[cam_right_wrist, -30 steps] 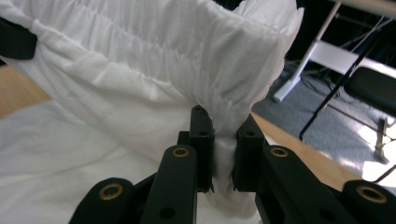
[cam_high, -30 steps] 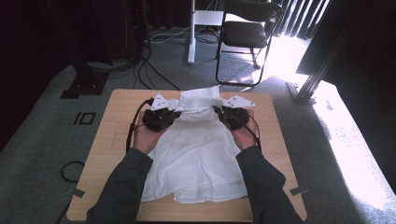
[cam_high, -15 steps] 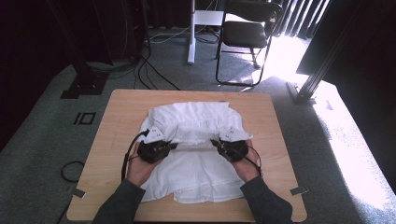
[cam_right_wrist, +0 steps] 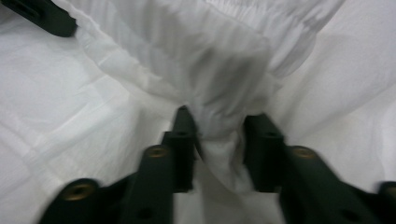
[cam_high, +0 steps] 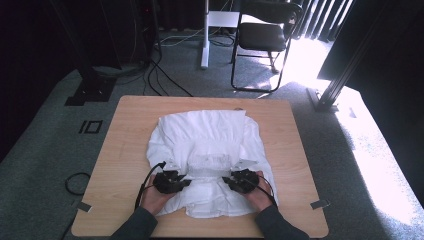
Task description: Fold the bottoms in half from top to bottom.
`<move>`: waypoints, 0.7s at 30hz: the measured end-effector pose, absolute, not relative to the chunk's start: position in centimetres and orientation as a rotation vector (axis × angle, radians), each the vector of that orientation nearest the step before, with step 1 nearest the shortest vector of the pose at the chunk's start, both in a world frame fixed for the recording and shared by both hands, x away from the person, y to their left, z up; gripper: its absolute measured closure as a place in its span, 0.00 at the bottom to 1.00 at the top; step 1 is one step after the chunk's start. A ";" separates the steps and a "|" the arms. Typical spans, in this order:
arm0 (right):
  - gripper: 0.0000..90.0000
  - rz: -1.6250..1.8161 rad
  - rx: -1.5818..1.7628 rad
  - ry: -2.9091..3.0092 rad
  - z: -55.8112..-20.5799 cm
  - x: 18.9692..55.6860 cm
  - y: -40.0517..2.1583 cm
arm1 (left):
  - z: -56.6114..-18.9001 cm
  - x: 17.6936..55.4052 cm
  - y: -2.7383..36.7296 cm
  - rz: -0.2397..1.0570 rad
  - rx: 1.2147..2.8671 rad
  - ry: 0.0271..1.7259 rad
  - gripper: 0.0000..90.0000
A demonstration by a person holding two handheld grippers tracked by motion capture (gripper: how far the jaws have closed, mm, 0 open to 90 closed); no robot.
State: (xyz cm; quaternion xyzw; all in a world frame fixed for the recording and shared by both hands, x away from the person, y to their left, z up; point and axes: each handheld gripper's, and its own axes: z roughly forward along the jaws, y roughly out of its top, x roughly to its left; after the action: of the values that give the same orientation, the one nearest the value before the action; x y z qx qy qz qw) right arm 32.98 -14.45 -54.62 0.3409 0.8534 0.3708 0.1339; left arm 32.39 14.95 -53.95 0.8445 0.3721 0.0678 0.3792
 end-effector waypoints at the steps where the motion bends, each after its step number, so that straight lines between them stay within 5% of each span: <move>1: 0.64 1.082 0.982 2.477 -54.3 32.9 -14.6 | -53.4 32.2 15.2 0.186 2.149 0.937 0.74; 8: 0.53 1.250 0.972 2.364 -49.7 32.7 -17.4 | -49.1 33.2 16.9 0.254 2.032 0.926 0.69; 11: 0.71 1.277 1.037 2.312 -48.5 34.1 -18.3 | -48.4 34.6 17.0 0.279 2.015 0.942 0.74; 13: 0.86 1.249 1.091 2.296 -48.5 35.5 -18.4 | -48.6 35.8 16.7 0.287 2.018 0.979 0.87; 16: 0.90 1.227 1.190 2.292 -49.2 38.0 -17.8 | -49.9 37.9 15.9 0.236 2.042 1.032 0.97; 21: 0.89 1.155 1.239 2.373 -51.6 41.0 -15.6 | -51.8 38.6 14.0 0.190 2.106 1.010 0.97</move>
State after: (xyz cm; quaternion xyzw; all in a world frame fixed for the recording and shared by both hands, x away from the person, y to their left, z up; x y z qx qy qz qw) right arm 41.02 -15.61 -51.61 0.4222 0.8087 0.3937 0.1129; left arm 38.61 13.98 -51.84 0.8280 0.3973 0.0746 0.3886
